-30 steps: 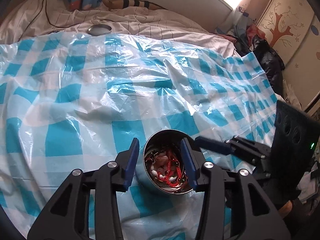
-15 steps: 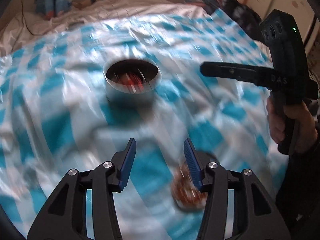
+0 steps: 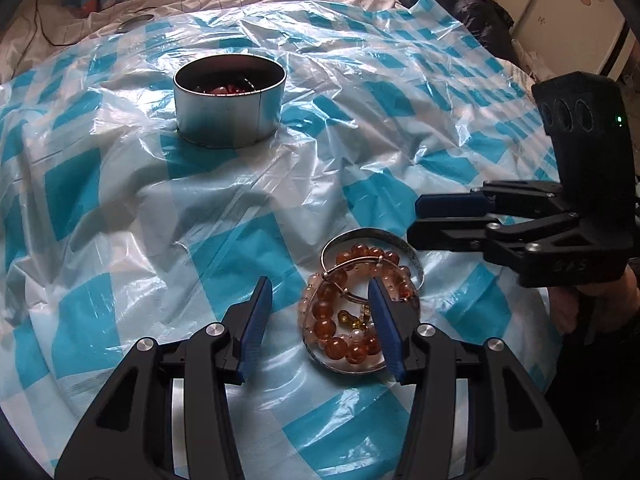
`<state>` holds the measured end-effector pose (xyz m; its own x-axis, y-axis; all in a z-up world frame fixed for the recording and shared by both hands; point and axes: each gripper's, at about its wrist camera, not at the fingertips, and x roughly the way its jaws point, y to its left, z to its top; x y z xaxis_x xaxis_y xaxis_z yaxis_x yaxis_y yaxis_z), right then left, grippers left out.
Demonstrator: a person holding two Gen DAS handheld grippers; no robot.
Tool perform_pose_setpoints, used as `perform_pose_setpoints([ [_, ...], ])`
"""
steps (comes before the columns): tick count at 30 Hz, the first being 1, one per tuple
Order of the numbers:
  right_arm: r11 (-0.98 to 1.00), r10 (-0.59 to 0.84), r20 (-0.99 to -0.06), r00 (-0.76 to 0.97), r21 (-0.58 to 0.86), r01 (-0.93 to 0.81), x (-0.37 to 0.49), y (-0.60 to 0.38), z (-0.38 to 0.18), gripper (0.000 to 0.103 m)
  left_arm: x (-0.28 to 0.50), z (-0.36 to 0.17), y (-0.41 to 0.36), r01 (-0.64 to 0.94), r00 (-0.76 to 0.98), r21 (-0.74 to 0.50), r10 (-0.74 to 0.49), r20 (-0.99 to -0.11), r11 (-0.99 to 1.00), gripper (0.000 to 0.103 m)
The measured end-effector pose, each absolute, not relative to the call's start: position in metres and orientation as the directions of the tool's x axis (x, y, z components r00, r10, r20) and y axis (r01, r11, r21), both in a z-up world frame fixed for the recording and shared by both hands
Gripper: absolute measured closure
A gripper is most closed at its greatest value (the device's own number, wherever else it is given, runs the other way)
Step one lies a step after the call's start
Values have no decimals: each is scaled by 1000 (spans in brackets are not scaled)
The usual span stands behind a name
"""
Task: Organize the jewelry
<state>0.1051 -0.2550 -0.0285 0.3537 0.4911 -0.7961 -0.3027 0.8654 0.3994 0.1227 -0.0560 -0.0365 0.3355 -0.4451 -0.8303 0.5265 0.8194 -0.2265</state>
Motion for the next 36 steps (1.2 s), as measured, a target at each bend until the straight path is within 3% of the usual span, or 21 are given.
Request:
perform_pose_setpoints([
  [10,917,282,-859,426,110,-384,99,-226,-39,61,125,-38,-55,511,368,-193,-416,-832,837,56],
  [12,908,252,-861,442,53,-415,96,-217,-42,64,121,-38,-60,541,358,-190,-429,-829,819,68],
  [13,901,240,-859,452,24,-433,93,-212,-42,67,119,-37,-64,562,351,-189,-439,-827,806,81],
  [16,887,236,-856,461,-4,-462,90,-206,-42,88,112,-35,-71,594,357,-158,-434,-827,789,95],
  [18,889,259,-855,449,30,-456,92,-209,-41,97,111,-33,-71,597,347,-170,-443,-826,784,99],
  [24,877,455,-803,386,330,-348,105,-242,-36,98,115,-23,-57,574,341,-243,-498,-797,782,101],
  [30,849,523,-761,384,424,-315,108,-253,-31,98,121,-10,-40,546,367,-301,-546,-753,782,101],
  [36,775,629,-677,382,581,-248,114,-273,-30,98,118,-4,-45,560,412,-214,-493,-766,800,101],
])
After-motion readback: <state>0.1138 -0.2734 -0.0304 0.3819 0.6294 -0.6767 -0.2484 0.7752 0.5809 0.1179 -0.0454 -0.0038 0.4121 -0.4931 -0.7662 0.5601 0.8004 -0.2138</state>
